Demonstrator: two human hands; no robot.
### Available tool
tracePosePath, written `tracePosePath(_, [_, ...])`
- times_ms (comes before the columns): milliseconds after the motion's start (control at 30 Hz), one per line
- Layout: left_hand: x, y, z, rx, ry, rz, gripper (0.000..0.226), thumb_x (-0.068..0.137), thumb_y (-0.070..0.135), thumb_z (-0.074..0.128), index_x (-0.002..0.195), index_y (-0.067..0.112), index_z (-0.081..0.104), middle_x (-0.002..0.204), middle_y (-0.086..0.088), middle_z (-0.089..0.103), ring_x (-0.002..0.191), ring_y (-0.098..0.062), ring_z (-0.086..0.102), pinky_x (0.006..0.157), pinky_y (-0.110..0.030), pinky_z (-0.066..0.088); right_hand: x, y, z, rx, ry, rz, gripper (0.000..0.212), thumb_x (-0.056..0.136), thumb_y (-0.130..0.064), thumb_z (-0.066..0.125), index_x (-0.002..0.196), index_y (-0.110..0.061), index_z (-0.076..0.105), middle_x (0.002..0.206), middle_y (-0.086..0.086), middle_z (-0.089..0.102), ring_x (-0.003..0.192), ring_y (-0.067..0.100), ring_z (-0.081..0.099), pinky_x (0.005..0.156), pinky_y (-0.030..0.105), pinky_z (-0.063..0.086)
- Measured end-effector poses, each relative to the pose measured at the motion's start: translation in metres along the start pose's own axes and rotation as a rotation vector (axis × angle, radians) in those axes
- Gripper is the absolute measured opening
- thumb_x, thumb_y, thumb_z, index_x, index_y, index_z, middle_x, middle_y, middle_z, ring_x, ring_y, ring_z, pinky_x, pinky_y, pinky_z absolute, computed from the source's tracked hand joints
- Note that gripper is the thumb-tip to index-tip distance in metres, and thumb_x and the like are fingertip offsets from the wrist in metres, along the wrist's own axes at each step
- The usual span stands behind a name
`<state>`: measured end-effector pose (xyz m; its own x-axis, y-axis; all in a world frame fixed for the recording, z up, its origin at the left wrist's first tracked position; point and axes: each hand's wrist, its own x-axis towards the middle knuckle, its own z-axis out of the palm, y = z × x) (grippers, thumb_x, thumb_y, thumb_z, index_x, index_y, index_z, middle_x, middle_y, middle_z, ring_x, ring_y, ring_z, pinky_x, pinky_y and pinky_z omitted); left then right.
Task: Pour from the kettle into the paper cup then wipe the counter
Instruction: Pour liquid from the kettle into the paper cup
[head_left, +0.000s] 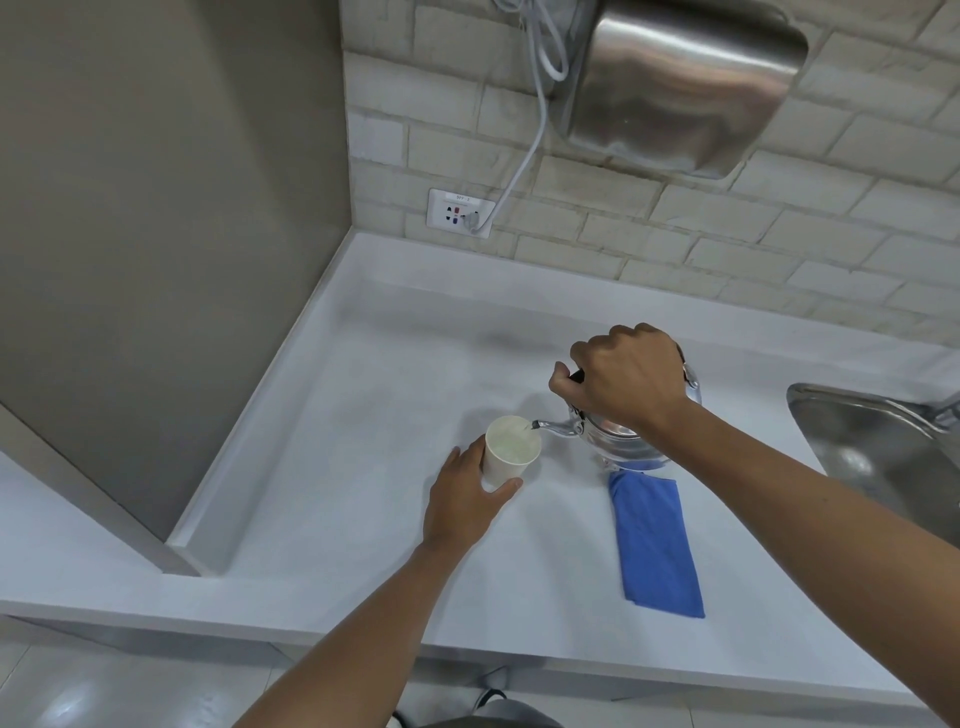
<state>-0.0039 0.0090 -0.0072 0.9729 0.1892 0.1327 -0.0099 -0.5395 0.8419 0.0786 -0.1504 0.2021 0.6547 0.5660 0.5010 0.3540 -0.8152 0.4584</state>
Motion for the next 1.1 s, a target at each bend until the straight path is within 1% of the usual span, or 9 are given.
tracePosePath(133, [-0.0002, 0.0018, -0.0011, 0.005, 0.01, -0.001, 0.063, 0.073, 0.058, 0.078, 0.126, 0.035, 0.054, 0.087, 0.022, 0.046, 0.093, -0.013, 0.057, 0.072, -0.03, 0.045, -0.0001, -0.0007, 0.0009, 0.006, 0.011, 0.004, 0.042, 0.077, -0.036, 0.051, 0.044, -0.014, 0.035, 0.039, -0.002, 0.026, 0.039, 0.022, 0.02, 0.052, 0.023, 0.018])
tracePosePath(267, [-0.0003, 0.0008, -0.0013, 0.014, 0.013, 0.0, 0.062, 0.073, 0.058, 0.077, 0.125, 0.033, 0.055, 0.089, 0.018, 0.048, 0.091, -0.012, 0.057, 0.074, -0.032, 0.049, 0.0009, -0.0015, 0.0014, 0.007, 0.014, -0.007, 0.042, 0.077, -0.036, 0.051, 0.045, -0.015, 0.035, 0.039, -0.002, 0.025, 0.039, 0.022, 0.021, 0.052, 0.024, 0.017])
tracePosePath(367, [-0.0003, 0.0006, -0.0004, 0.014, 0.016, 0.004, 0.062, 0.073, 0.059, 0.077, 0.124, 0.033, 0.056, 0.09, 0.018, 0.05, 0.091, -0.012, 0.057, 0.073, -0.03, 0.048, 0.0006, -0.0017, 0.0016, 0.009, 0.019, -0.009, 0.042, 0.077, -0.035, 0.052, 0.045, -0.015, 0.035, 0.039, -0.002, 0.025, 0.039, 0.021, 0.021, 0.052, 0.023, 0.018])
tracePosePath(533, [0.0001, -0.0004, 0.0, 0.012, 0.019, -0.003, 0.064, 0.074, 0.057, 0.078, 0.129, 0.033, 0.055, 0.096, 0.013, 0.056, 0.094, -0.013, 0.058, 0.077, -0.034, 0.053, 0.0015, -0.0015, 0.0001, 0.014, 0.03, -0.009, 0.041, 0.077, -0.034, 0.05, 0.045, -0.015, 0.034, 0.04, -0.002, 0.024, 0.039, 0.022, 0.021, 0.052, 0.023, 0.019])
tracePosePath(800, [0.0011, -0.0017, 0.0015, 0.007, 0.01, -0.012, 0.065, 0.072, 0.06, 0.077, 0.128, 0.036, 0.054, 0.098, 0.013, 0.056, 0.093, -0.011, 0.059, 0.077, -0.032, 0.052, 0.0019, -0.002, -0.0019, 0.012, 0.022, -0.02, 0.041, 0.077, -0.033, 0.052, 0.044, -0.015, 0.036, 0.039, -0.001, 0.026, 0.039, 0.021, 0.021, 0.051, 0.023, 0.02])
tracePosePath(1100, [0.0012, -0.0022, 0.0017, 0.016, 0.014, -0.007, 0.064, 0.072, 0.063, 0.075, 0.127, 0.038, 0.053, 0.095, 0.016, 0.054, 0.09, -0.008, 0.057, 0.072, -0.026, 0.045, 0.0023, -0.0022, -0.0027, 0.025, 0.023, -0.024, 0.041, 0.077, -0.033, 0.052, 0.045, -0.015, 0.035, 0.04, -0.002, 0.025, 0.039, 0.021, 0.021, 0.051, 0.023, 0.021])
